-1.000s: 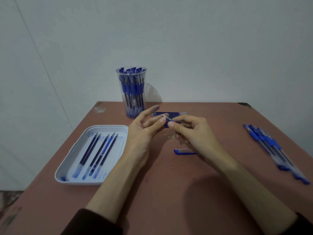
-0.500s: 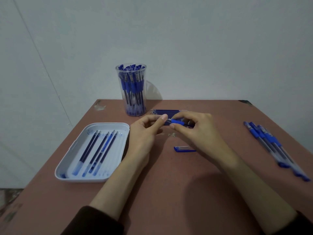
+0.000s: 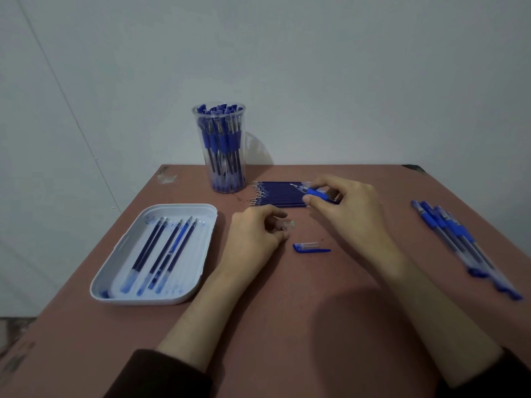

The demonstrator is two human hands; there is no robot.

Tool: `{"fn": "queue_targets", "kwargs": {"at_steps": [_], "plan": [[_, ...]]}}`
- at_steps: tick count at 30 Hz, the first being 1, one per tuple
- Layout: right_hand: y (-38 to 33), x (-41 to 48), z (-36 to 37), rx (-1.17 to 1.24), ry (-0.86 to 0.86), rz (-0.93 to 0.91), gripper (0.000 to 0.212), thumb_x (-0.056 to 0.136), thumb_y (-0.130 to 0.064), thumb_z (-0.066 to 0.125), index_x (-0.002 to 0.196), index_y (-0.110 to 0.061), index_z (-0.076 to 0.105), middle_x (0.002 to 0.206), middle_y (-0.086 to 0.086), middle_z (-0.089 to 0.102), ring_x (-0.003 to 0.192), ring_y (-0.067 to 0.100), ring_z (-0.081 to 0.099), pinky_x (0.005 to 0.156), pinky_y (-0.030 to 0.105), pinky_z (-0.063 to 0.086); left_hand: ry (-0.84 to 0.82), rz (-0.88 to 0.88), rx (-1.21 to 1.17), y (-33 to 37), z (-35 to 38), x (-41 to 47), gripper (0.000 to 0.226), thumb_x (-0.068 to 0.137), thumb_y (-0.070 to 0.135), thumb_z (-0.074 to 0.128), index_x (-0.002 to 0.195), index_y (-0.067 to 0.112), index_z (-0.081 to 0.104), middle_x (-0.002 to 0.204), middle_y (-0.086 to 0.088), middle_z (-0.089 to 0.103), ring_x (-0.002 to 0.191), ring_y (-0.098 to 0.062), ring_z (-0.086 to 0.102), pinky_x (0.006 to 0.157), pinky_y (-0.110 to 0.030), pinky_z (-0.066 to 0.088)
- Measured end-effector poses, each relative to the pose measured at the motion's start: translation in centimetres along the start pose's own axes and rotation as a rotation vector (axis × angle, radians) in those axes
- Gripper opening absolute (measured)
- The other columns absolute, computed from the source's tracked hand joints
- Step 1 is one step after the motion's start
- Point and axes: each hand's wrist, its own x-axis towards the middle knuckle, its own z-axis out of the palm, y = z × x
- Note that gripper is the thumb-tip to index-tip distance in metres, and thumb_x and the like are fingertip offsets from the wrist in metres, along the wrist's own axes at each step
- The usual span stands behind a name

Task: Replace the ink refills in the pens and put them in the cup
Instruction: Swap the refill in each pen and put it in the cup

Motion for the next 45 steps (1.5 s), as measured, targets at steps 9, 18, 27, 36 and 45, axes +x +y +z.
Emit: {"fn": "queue_targets", "kwargs": {"at_steps": [9, 18, 27, 36, 45], "plan": [[-0.1, 0.0, 0.0, -0.002, -0.035, 0.018, 0.009, 0.082, -0.036, 0.071, 0.089, -0.030, 0.071, 0.065, -0.006, 0.059, 0.065, 0.013, 0.054, 0.065, 0.038, 0.050, -0.089, -0.019, -0.053, 0.0, 0.1, 0.1, 0.038, 0.079, 0.004, 0.066, 0.110, 0.025, 0.070, 0.085, 0.008, 0.072, 0.077, 0.002, 0.064, 0.075, -0.004, 0.045], [-0.4, -0.3, 0.4, 0.120, -0.104, -0.032, 0.010, 0.082, -0.029, 0.069, 0.090, -0.036, 0.069, 0.069, -0.012, 0.061, 0.063, 0.005, 0.055, 0.061, 0.024, 0.045, 0.005, -0.178, -0.519, 0.4, -0.5, 0.4, 0.024, 0.082, 0.021, 0.072, 0.106, 0.017, 0.072, 0.087, 0.006, 0.072, 0.074, 0.005, 0.064, 0.063, -0.005, 0.044], [-0.7, -0.5, 0.3, 0.135, -0.188, -0.093, 0.013, 0.081, -0.026, 0.070, 0.089, -0.036, 0.068, 0.081, -0.015, 0.066, 0.070, 0.003, 0.057, 0.065, 0.021, 0.044, 0.060, -0.312, -0.883, -0.1, -0.7, 0.9, 0.010, 0.085, 0.020, 0.068, 0.092, 0.016, 0.073, 0.087, 0.001, 0.069, 0.077, -0.007, 0.058, 0.070, -0.020, 0.044], [0.6, 0.5, -0.7, -0.024, -0.107, -0.011, 0.019, 0.079, -0.016, 0.069, 0.080, -0.034, 0.065, 0.070, -0.015, 0.060, 0.066, 0.008, 0.053, 0.065, 0.031, 0.047, 0.335, -0.327, -1.134, -0.2, -1.7, 1.3, 0.009, 0.091, 0.011, 0.060, 0.084, 0.007, 0.063, 0.068, -0.001, 0.069, 0.065, -0.008, 0.066, 0.062, -0.016, 0.054], [2.3, 1.1, -1.7, -0.431, -0.182, 0.113, 0.018, 0.089, -0.013, 0.049, 0.092, -0.018, 0.066, 0.083, 0.004, 0.065, 0.082, 0.027, 0.057, 0.064, 0.031, 0.037, 0.476, -0.237, -1.115, 0.1, -1.9, 1.1, 0.007, 0.092, 0.009, 0.059, 0.088, 0.003, 0.061, 0.058, 0.004, 0.068, 0.060, -0.005, 0.066, 0.066, -0.016, 0.055]]}}
